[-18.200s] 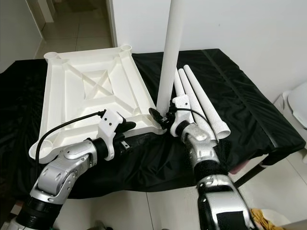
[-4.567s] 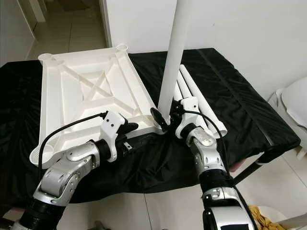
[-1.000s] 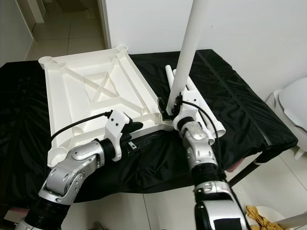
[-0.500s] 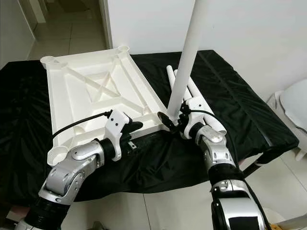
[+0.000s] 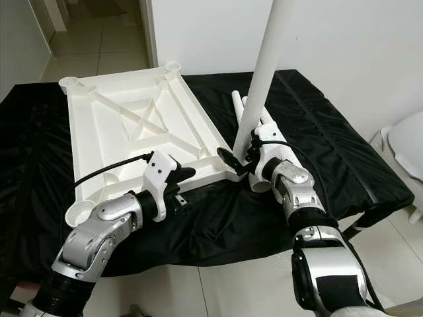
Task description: Building children table
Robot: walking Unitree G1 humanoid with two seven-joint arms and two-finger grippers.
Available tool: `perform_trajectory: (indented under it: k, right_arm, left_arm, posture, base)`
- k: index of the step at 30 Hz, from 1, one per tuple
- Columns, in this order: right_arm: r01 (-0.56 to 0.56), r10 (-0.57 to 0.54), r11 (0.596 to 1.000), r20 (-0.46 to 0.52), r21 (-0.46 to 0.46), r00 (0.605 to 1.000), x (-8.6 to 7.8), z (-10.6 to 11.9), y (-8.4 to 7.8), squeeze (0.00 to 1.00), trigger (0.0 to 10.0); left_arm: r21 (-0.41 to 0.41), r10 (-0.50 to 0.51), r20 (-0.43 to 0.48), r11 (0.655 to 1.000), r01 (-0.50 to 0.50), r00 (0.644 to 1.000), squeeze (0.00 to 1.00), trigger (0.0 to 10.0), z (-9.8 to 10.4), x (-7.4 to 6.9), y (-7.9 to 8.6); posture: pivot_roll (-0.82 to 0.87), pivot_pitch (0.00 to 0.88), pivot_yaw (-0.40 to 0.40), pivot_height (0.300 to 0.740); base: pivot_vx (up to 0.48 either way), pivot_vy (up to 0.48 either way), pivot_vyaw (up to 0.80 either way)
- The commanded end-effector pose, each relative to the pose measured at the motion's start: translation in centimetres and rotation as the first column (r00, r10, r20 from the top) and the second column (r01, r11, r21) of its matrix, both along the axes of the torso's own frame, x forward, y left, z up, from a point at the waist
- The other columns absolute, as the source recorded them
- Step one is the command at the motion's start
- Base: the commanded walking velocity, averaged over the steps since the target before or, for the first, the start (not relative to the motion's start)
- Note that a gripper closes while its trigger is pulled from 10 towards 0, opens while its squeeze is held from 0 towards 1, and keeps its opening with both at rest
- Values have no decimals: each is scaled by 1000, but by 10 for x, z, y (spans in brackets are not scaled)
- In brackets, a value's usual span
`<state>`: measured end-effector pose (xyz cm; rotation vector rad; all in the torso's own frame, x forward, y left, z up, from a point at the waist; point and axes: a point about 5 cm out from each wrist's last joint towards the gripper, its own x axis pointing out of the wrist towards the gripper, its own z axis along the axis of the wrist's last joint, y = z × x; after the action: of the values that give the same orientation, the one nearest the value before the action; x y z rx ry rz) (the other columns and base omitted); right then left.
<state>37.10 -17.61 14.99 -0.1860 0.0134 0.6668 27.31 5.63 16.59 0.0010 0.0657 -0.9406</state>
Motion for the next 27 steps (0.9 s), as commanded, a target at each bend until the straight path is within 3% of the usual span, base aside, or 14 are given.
perform_trajectory:
  k: [1, 11, 18, 19, 27]
  right_arm:
    - [-16, 16, 999, -2, -39, 1000, 1, 0, -1, 0, 0]
    - [-45, 45, 999, -12, -25, 999, 0, -2, 0, 0, 0]
    - [-54, 55, 998, -21, 40, 998, -4, -8, 10, 0, 0]
    - [9, -8, 997, -18, 74, 1000, -3, -11, 18, 0, 0]
    - [120, -123, 981, 10, 149, 992, -3, -9, 36, 0, 0]
  left_arm:
    - [11, 47, 0, 999, -47, 999, 0, 10000, 0, 1, 3]
    - [11, 47, -4, 999, -46, 999, 0, 10000, 0, 0, 3]
    - [8, 46, -8, 999, -46, 999, 0, 10000, -1, -1, 2]
    - [7, 45, -11, 999, -45, 999, 0, 10000, -1, -2, 2]
    - [8, 40, -14, 999, -40, 999, 0, 10000, -2, -2, 1]
  posture:
    - [-35, 20, -16, 740]
    - [-39, 34, -14, 740]
    - [-41, 40, -17, 740]
    - [-46, 42, -15, 740]
    - [-54, 46, -12, 740]
  base:
    - [0, 0, 0]
    - [0, 0, 0]
    - [0, 0, 0]
    - [0, 0, 0]
    - [0, 0, 0]
